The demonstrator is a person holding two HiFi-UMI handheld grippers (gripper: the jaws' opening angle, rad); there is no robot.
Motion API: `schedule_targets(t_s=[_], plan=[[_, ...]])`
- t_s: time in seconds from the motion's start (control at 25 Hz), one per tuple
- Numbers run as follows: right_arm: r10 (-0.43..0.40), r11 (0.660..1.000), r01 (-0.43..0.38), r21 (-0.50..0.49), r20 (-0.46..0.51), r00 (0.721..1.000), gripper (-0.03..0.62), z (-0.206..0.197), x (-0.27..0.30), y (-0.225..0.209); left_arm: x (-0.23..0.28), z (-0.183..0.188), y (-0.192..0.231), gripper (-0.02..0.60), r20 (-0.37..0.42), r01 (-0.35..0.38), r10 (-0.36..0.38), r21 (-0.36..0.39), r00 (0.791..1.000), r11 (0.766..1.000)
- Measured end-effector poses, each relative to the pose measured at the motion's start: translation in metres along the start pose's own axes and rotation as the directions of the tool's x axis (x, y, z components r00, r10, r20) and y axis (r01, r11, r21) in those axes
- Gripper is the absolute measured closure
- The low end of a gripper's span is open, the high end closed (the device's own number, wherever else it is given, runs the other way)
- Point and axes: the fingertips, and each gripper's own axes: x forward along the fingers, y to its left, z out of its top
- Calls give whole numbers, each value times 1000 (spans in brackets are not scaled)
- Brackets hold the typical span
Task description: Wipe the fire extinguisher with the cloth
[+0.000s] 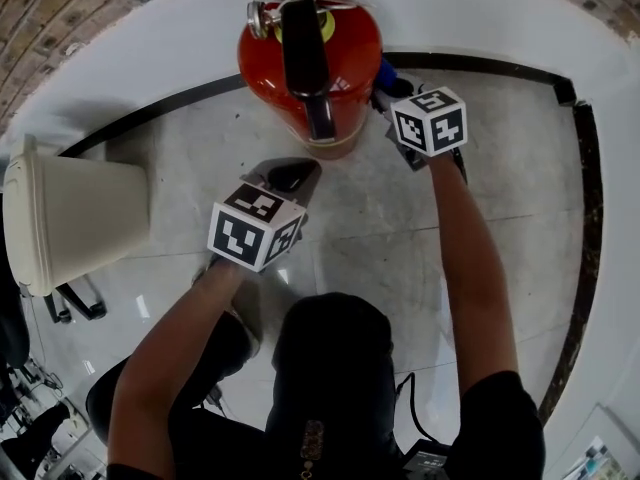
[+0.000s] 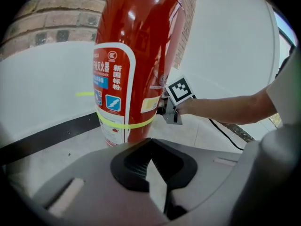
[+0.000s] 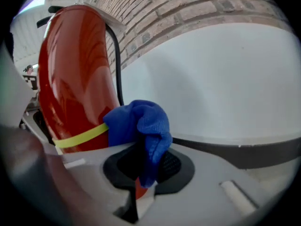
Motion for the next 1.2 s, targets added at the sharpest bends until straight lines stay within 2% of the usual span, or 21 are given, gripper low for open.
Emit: schedule_targets(t_s=[0.08,0.24,0.44,0.68,0.8,0.92,1.04,1.2], plan=[[15,999,-16,-30,-19,1000,554,-14,-12,11,2,-3,-4,574,-12,-2,2,-1,1000,1000],[43,986,-51,-157,-55,998,554,-27,-35,34,6,1,-11,574,-7,-2,3,14,1000,1000],[93,967,-110,-229,-82,992,554,-34,-53,73,9,-5,-13,571,-2,-10,10,12,1000,1000],[199,931,-236,-280,-154,968,554,-50,-65,124,10,-13,-19,464,20,33,-34,7,999,999],[249,916,-291,-277,-178,952,554,-51,-60,145,12,-20,-22,404,11,56,-56,32,998,998],[295,916,-335,-220,-194,936,554,-49,-59,154,17,-27,-19,368,3,61,-62,48,998,997],[358,906,-393,-158,-208,910,554,-45,-59,166,21,-29,-12,362,25,47,-48,51,999,998],[411,883,-448,-137,-232,881,553,-41,-56,180,26,-26,-8,362,68,38,-44,86,997,996]])
